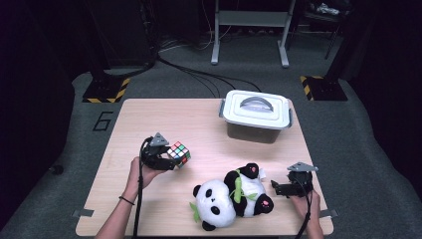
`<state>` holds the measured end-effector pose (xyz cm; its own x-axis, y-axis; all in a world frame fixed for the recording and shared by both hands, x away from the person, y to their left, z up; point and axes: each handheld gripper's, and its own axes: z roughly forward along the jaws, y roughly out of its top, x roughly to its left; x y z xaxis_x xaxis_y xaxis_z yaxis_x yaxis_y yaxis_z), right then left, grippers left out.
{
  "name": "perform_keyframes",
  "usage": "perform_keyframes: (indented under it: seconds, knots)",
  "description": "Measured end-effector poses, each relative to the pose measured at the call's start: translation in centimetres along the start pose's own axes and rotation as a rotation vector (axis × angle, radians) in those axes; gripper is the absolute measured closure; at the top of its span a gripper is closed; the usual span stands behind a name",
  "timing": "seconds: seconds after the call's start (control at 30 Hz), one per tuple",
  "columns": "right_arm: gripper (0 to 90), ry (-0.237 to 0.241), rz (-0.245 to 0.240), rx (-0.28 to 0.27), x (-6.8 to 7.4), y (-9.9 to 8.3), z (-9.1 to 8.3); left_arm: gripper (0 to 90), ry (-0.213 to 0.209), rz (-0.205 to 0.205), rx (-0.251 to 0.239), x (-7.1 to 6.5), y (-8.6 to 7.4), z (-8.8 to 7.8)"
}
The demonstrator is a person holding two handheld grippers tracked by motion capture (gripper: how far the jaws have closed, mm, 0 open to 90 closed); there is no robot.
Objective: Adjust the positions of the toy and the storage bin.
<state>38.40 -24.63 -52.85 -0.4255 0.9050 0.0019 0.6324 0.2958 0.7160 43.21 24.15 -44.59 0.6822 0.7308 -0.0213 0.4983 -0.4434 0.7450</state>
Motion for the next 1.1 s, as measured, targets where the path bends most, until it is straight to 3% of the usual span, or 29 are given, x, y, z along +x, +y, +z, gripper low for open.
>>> perform_keyframes:
  seconds: [0.1, 0.4, 0.67, 0.93, 1.1]
  knots:
    - [0.4, -0.001, 0.001, -0.001, 0.0, 0.0, 0.0, 34.5, 0.021, -0.007, 0.01, 0.8, -0.7, -1.1]
    - [0.4, -0.002, 0.0, -0.001, 0.0, 0.0, 0.0, 34.5, 0.099, -0.117, -0.015, 2.8, -3.3, -3.3]
    - [0.5, -0.004, 0.001, -0.001, 0.0, 0.0, 0.0, 34.5, 0.162, -0.179, -0.03, 4.9, -5.1, -5.3]
    - [0.5, -0.005, 0.001, 0.0, 0.0, 0.0, 0.0, 34.5, 0.197, -0.248, -0.012, 7.4, -7.6, -6.2]
    - [0.4, -0.005, 0.001, 0.0, 0.0, 0.0, 0.0, 34.5, 0.195, -0.256, 0.006, 8.6, -8.7, -6.4]
